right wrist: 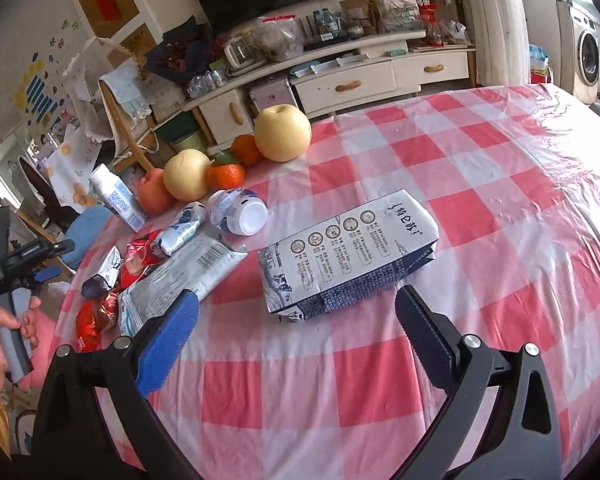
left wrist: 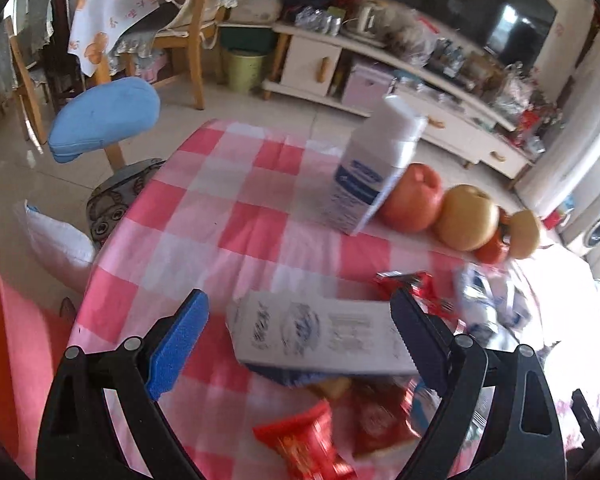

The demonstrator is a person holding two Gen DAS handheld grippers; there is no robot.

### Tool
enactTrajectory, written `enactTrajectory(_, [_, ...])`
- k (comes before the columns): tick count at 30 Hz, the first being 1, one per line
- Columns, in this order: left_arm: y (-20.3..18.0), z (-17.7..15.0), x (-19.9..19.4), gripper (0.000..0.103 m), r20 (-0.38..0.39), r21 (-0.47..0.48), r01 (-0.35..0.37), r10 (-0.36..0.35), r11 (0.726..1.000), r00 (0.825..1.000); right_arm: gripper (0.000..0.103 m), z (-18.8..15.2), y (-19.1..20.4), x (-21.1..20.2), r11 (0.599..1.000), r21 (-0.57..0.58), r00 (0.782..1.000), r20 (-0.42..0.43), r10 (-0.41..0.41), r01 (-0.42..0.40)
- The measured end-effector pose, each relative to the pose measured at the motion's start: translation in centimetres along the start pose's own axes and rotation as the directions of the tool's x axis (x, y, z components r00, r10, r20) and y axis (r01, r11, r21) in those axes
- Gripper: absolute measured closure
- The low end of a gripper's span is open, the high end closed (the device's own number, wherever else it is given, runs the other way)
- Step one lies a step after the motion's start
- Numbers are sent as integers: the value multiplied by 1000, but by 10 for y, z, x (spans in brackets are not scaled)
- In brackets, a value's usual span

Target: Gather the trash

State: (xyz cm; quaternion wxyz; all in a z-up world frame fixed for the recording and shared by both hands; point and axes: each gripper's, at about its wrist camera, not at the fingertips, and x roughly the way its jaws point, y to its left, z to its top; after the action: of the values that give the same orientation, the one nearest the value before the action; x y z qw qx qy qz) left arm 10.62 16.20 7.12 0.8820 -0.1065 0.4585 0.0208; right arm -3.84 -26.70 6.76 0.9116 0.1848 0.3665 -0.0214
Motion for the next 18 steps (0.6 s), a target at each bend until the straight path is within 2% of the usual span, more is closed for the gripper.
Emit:
enactTrajectory(5, [2, 9, 29, 12, -37, 4, -74, 74, 997, 997, 4, 1, 3, 4, 1000, -10, 1000, -13, 4, -4])
enactTrajectory(9, [6, 3, 50, 12, -98, -8, -112, 111, 994, 989, 4, 2, 2, 9, 1000, -14, 1000, -27, -9, 8])
enactTrajectory(14, [2, -8, 54, 12, -157, 14, -69, 70, 998, 985, 4, 2, -6, 12, 999, 9, 998, -48, -30, 31])
enactTrajectory(18, [-11, -28, 55, 13, -232, 88, -24, 44, 996, 972, 4, 2, -14, 12, 999, 27, 998, -53, -43, 45])
